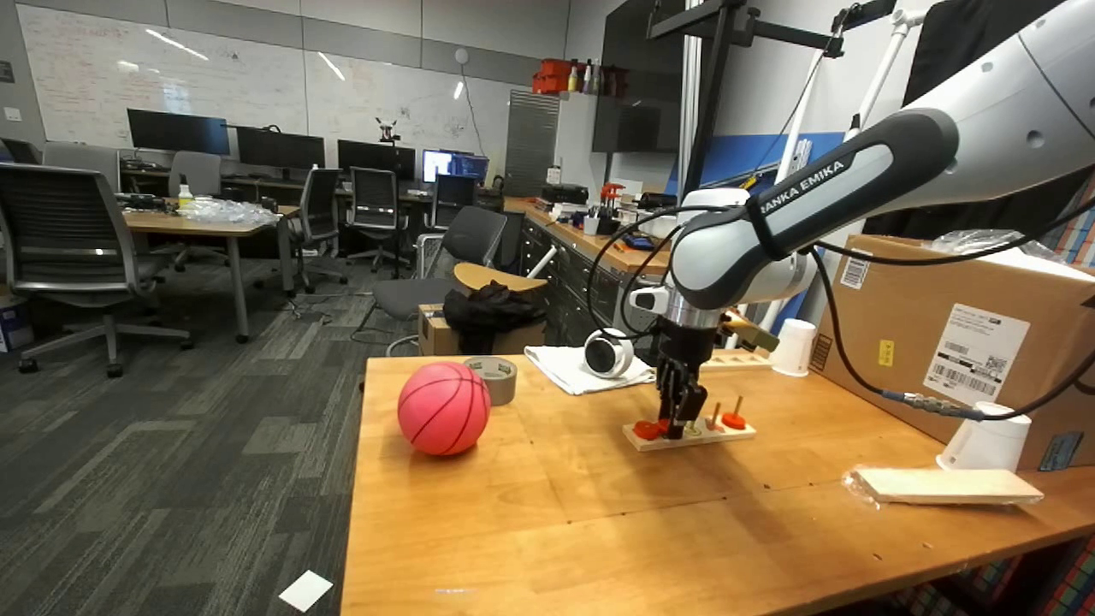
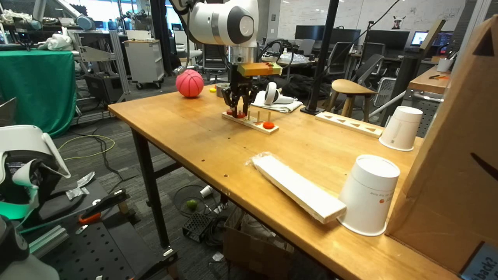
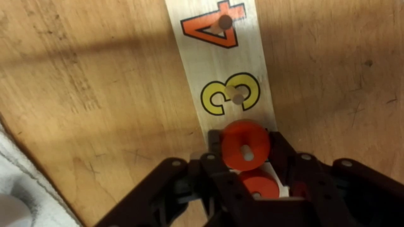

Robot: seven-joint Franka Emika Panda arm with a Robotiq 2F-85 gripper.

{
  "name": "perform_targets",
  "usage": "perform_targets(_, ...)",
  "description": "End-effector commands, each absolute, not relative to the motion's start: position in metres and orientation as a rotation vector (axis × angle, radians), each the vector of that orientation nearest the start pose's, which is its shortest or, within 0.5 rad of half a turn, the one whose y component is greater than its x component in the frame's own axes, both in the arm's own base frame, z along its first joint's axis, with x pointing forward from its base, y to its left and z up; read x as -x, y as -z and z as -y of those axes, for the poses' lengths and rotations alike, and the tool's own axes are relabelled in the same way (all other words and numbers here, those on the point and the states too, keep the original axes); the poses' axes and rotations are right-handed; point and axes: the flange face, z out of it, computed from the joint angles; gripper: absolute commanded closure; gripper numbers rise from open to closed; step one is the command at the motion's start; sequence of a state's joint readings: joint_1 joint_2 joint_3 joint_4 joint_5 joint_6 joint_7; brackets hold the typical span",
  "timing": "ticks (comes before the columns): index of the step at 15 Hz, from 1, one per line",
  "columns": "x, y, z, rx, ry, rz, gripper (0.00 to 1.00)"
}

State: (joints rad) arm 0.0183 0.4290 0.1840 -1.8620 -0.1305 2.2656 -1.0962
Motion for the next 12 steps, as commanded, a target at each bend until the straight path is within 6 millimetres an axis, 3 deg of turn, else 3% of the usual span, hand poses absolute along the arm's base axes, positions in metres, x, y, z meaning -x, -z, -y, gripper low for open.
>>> perform_targets(1, -0.629, -0.299, -0.119, 2.436, -0.025, 2.029, 0.83)
perform_targets(12, -0.642, -0.341, -0.104, 2.538, 0.017, 2.038, 0.83)
